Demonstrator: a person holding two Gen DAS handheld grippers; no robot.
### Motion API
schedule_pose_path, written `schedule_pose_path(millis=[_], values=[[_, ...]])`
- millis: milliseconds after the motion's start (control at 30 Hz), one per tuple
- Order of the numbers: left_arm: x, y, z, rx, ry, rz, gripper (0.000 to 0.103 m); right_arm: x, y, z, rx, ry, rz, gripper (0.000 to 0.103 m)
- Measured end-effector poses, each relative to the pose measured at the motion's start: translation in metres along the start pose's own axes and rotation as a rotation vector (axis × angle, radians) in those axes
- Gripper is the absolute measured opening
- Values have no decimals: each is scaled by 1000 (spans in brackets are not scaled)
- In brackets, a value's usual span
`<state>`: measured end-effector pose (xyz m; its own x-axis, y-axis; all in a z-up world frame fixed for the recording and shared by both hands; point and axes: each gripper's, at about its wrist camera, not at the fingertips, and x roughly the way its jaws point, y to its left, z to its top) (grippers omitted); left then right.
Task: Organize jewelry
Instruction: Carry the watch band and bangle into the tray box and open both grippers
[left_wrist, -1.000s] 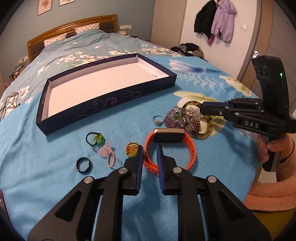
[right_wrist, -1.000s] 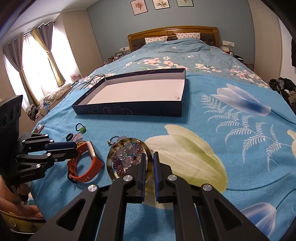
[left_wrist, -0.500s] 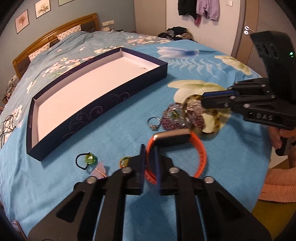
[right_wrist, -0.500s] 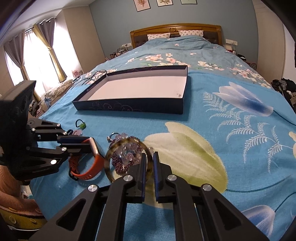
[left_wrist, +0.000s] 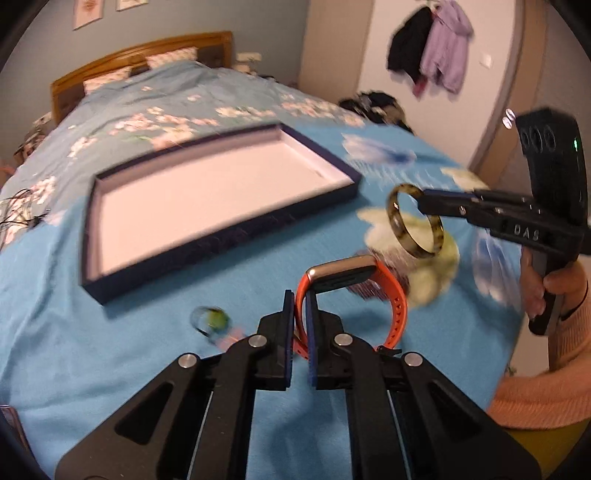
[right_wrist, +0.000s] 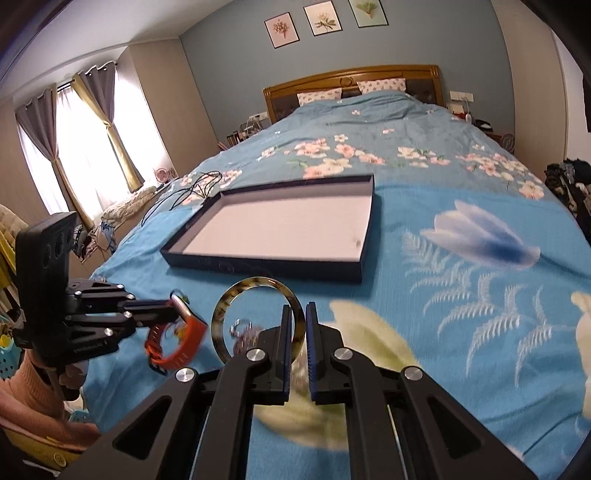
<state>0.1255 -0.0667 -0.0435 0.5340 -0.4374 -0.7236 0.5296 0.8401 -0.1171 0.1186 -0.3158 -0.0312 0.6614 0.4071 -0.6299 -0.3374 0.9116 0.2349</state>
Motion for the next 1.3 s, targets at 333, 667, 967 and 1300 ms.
schedule_pose_path(millis=[333,667,967,1300], values=[[-11,64,47,-120,-59,118,7,39,1,63,-41,-21,-2,6],[34,120,101,-193,-32,217,7,116,6,117,-81,46,-65,6],[83,154,131,-228,25,264,7,173,-2,139,-62,134,-115,6],[122,179,151,-244,97,274,7,213,-8,146,-16,235,-137,6]])
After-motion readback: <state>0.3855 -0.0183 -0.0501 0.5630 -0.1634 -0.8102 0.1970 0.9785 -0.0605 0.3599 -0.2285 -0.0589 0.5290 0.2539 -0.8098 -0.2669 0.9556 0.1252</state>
